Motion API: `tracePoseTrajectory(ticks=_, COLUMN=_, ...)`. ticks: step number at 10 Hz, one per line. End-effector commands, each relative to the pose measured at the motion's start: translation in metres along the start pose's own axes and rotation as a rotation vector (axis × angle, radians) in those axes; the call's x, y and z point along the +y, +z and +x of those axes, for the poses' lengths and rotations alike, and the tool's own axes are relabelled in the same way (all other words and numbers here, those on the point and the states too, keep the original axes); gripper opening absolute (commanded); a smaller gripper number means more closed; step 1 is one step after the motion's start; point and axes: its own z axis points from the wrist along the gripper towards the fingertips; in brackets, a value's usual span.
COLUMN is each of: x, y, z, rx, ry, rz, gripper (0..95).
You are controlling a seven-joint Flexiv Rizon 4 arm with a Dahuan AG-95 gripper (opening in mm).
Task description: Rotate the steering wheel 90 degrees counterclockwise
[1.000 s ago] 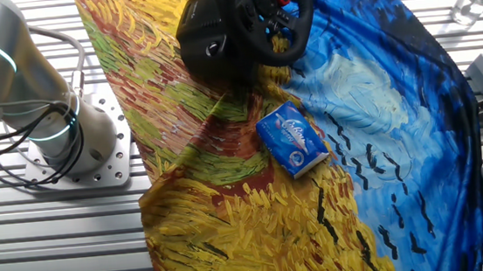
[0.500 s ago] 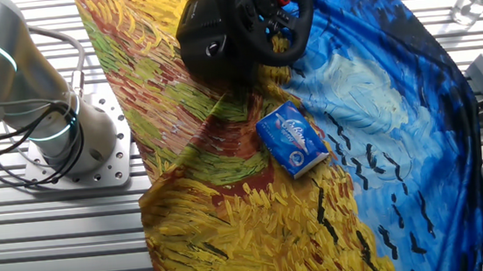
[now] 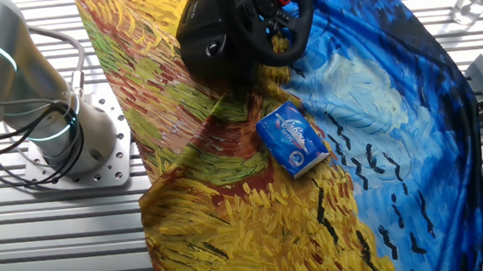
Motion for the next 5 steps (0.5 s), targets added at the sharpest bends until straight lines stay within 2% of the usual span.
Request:
tracePoseTrajectory(ticks=1, x=-0.0002, y=-0.0002, z=-0.0012, rx=0.005, ry=0.008, rz=0.003, gripper=38.0)
tracePoseTrajectory(ticks=5, x=-0.0002, y=0.0006, z=-0.0014, rx=0.010, ry=0.003, rz=0.009, gripper=38.0)
